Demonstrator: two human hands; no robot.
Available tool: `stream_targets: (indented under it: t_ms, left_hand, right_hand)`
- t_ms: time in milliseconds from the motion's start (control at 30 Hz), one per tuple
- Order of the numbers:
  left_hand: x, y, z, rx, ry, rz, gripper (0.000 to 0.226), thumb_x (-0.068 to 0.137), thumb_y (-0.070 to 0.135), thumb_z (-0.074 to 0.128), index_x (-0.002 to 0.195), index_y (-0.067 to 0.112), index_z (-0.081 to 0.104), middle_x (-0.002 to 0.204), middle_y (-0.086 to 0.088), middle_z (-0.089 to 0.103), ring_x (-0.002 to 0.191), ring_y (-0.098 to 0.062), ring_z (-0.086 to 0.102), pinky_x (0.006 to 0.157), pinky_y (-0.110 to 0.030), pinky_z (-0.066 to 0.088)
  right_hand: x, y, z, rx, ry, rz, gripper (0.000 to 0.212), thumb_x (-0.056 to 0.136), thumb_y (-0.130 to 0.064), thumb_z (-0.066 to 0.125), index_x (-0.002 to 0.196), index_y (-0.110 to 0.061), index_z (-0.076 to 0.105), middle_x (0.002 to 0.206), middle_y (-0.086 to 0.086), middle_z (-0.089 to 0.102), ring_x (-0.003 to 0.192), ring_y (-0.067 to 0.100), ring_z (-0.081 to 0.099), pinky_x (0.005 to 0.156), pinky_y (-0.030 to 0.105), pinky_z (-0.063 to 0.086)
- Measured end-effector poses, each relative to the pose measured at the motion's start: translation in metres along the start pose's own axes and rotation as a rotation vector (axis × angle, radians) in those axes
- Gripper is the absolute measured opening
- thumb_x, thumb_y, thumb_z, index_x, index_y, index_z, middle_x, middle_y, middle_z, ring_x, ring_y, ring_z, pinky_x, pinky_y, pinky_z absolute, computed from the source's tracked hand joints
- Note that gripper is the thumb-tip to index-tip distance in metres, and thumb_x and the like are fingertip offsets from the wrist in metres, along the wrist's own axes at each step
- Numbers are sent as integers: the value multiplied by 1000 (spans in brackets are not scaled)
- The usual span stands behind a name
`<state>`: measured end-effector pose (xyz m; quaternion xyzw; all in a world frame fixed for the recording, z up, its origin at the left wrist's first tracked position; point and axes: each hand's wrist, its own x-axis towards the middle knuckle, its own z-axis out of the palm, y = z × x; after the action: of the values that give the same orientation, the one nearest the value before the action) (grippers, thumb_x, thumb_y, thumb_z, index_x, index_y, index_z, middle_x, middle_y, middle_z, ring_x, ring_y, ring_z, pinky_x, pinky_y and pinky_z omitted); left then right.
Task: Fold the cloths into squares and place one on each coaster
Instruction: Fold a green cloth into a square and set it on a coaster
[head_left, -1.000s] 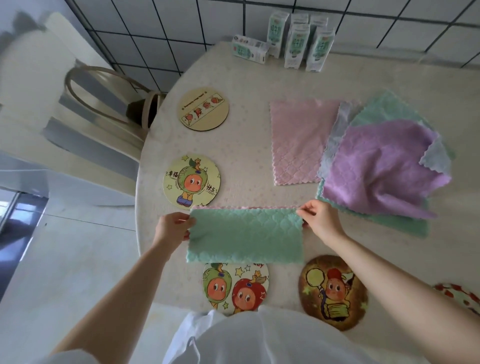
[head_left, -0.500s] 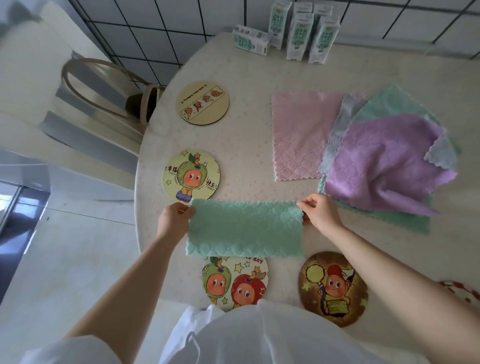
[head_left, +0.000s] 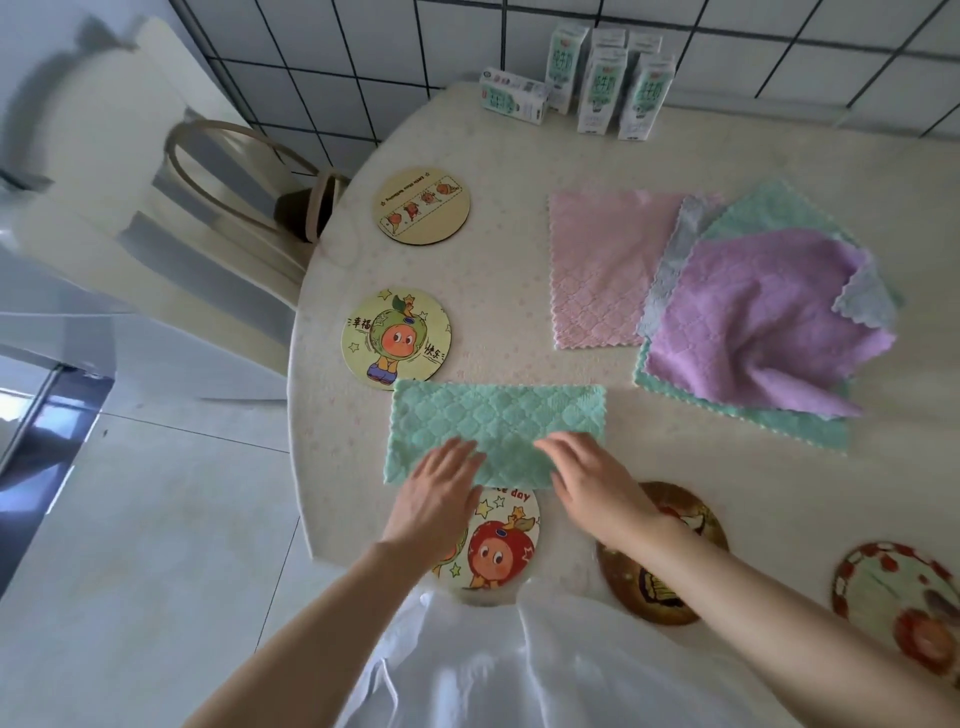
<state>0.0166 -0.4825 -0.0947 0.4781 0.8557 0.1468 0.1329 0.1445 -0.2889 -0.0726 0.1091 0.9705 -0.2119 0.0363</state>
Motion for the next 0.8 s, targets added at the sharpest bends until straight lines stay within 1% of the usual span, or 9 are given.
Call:
stream_targets:
  t_ms: [67, 167, 300, 400, 500, 567, 633, 700, 800]
  left_hand:
    - [-12, 12, 11, 30, -46, 49, 50, 92, 32, 51, 139, 17, 44, 151, -3, 35, 142, -23, 27, 115, -43, 25]
    - [-28, 13, 17, 61, -91, -6, 58, 93, 36, 47, 146, 18, 33, 156, -1, 22, 145, -23, 13, 116, -43, 13]
    - [-48, -4, 18, 114, -183, -105, 62, 96, 42, 38, 151, 26, 14, 159, 5, 4, 147, -20, -1, 119, -46, 12]
    - [-63, -16, 15, 136, -178, -204, 62, 96, 47, 28, 151, 24, 11, 159, 4, 5, 147, -20, 1, 119, -46, 16]
    - [-73, -22, 12, 135, -128, -311, 65, 96, 53, 21, 151, 21, 11, 158, 3, 8, 146, -18, 5, 118, -43, 12]
    - [-76, -23, 8, 126, -120, -339, 69, 93, 57, 16, 152, 20, 11, 158, 3, 8, 146, -18, 5, 118, -42, 10]
    - [-75, -23, 5, 111, -121, -340, 69, 93, 56, 19, 152, 20, 13, 158, 2, 9, 146, -19, 6, 118, -43, 11]
    - [-73, -22, 1, 109, -135, -346, 69, 92, 54, 22, 152, 20, 13, 158, 2, 10, 146, -19, 5, 119, -43, 12]
    - [-70, -22, -1, 112, -148, -359, 68, 94, 52, 26, 152, 21, 10, 159, 3, 7, 146, -20, 2, 119, -43, 8]
  right_hand:
    - [-11, -12, 15, -28, -30, -71, 56, 77, 7, 64, 131, -6, 51, 128, 6, 56, 118, 19, 53, 106, 26, 34]
    - [-24, -14, 24, -76, -29, -80, 63, 65, 12, 72, 123, -5, 58, 122, 8, 60, 111, 24, 58, 95, 34, 50]
    - [-42, 0, 21, -159, -3, -91, 57, 63, 12, 71, 117, -4, 60, 118, 8, 60, 107, 25, 58, 90, 35, 52]
    - [-54, 9, 13, -187, -17, -68, 53, 67, 9, 69, 116, -6, 59, 118, 7, 58, 106, 24, 58, 84, 36, 54]
    - [-55, 14, 8, -213, -63, -29, 55, 64, 11, 70, 115, -5, 58, 113, 9, 59, 98, 25, 59, 74, 36, 55]
    - [-48, 13, 7, -267, -113, 0, 54, 60, 10, 72, 109, -7, 59, 106, 8, 58, 90, 25, 58, 65, 34, 54]
    - [-39, 9, 6, -337, -153, 33, 54, 55, 9, 74, 103, -9, 57, 100, 7, 56, 84, 24, 55, 58, 32, 50]
    - [-32, 4, 4, -391, -182, 63, 56, 52, 8, 75, 102, -10, 56, 98, 8, 55, 82, 26, 54, 59, 34, 47]
    - [-26, 0, 3, -446, -222, 78, 60, 54, 6, 74, 107, -10, 53, 101, 10, 53, 86, 28, 53, 65, 37, 45]
